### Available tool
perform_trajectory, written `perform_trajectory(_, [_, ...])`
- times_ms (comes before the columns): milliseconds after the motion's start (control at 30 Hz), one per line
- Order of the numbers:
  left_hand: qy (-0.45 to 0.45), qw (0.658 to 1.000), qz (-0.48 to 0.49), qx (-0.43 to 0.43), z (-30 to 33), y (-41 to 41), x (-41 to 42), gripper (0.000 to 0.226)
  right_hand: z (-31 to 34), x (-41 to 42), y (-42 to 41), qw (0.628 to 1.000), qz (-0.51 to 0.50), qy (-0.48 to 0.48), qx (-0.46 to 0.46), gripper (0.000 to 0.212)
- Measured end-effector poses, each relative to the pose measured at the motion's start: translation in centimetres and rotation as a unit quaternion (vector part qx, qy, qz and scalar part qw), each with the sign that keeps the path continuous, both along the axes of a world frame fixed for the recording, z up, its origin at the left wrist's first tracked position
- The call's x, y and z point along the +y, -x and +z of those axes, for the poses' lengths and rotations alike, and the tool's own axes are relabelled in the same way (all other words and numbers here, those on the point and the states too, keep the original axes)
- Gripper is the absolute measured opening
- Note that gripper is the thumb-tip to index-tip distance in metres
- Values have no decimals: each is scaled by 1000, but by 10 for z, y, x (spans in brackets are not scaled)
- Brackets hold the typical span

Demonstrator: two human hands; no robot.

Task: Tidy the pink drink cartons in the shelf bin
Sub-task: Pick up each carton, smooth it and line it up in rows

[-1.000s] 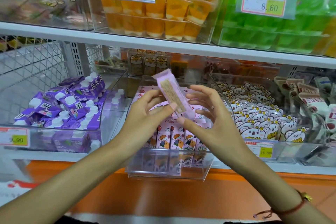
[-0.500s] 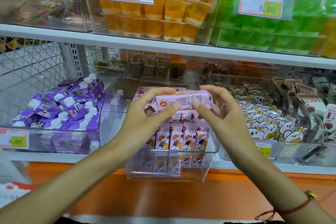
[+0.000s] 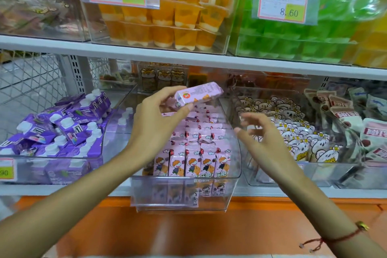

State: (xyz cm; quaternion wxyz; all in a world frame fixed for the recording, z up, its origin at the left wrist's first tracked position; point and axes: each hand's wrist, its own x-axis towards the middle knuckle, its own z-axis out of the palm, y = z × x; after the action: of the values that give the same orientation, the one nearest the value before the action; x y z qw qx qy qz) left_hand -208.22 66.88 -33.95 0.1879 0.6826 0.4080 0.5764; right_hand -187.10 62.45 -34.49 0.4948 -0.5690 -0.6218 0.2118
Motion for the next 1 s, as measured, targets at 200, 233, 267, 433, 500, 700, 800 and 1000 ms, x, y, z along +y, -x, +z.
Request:
perform_trajectory(200, [9, 993, 32, 112, -11, -22, 34, 35, -14, -4, -4, 985, 71, 85, -133, 40])
perform_trajectory(233, [10, 990, 37, 132, -14, -26, 36, 35, -14, -5, -6, 985, 74, 84, -135, 41])
perform_trajectory(267, [13, 986, 44, 157, -15, -29, 37, 36, -14, -5, -7, 984, 76, 83, -136, 42])
perform_trajectory(433, [43, 944, 50, 324, -2, -33, 41, 48, -15, -6, -11, 982, 98, 79, -143, 43])
perform_trajectory(500, [69, 919, 20, 387, 20, -31, 46, 50, -15, -6, -12, 981, 102, 80, -144, 43])
perform_trajectory(700, [105, 899, 30, 425, 39, -62, 75, 57, -17, -4, -13, 982, 105, 84, -132, 44])
perform_trajectory(800, [93, 919, 43, 381, 16, -73, 82, 53, -19, -4, -13, 982, 105, 81, -132, 45])
perform_trajectory(1000, [114, 868, 5, 483, -8, -69, 88, 36, -21, -4, -15, 980, 112, 69, -149, 46])
